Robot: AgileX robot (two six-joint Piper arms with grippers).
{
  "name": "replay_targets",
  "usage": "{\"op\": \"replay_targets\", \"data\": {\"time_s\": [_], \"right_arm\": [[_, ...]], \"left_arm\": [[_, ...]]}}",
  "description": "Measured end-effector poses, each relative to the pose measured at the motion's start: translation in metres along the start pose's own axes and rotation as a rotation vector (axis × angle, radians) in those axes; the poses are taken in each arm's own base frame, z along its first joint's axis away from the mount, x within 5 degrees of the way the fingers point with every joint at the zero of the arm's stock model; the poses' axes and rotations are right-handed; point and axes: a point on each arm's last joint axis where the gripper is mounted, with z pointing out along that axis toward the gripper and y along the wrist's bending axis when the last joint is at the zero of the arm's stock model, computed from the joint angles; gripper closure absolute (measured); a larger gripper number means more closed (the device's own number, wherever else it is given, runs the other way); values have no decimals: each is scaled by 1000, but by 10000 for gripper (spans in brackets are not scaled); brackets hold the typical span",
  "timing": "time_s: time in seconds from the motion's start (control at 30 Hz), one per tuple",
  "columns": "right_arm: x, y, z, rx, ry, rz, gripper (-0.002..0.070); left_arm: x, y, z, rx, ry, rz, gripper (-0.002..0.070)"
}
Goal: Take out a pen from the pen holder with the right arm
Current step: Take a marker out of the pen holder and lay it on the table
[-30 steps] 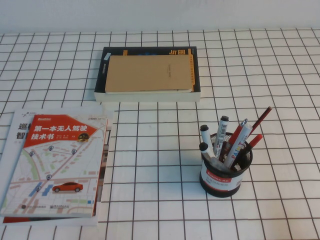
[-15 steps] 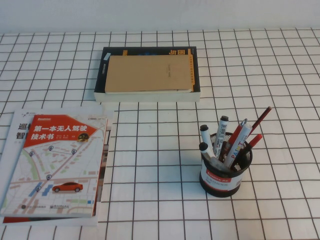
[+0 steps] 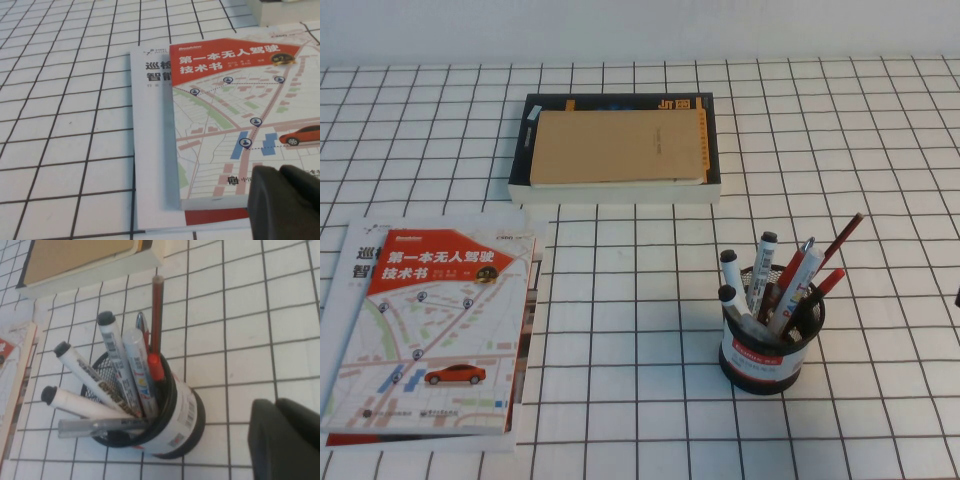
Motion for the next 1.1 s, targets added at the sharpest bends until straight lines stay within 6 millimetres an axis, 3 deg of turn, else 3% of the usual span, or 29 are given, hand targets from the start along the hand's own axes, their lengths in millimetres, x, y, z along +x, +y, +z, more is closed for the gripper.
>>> {"op": "replay_targets", "data": {"time_s": [0.2,0.3,0.47,0.57,0.63,0.8,1.1], "right_arm": [[-4,26,17,-65,-82,-96,688],[-1,40,26,-105,-109,-124,647],[8,55,43,-106,-215,-168,453],[17,56,51,-82,-276,-164,328],[22,50,53,-53,-323,-138,285],[26,39,58,-31,-447,-69,256],[31,37,84,-43,-496,-65,251]], "left_arm": [[0,0,0,0,0,0,679],[0,0,0,0,0,0,679],[0,0,0,0,0,0,679],[0,0,0,0,0,0,679],[0,0,0,0,0,0,679],[0,0,0,0,0,0,679],[0,0,0,0,0,0,679]]}}
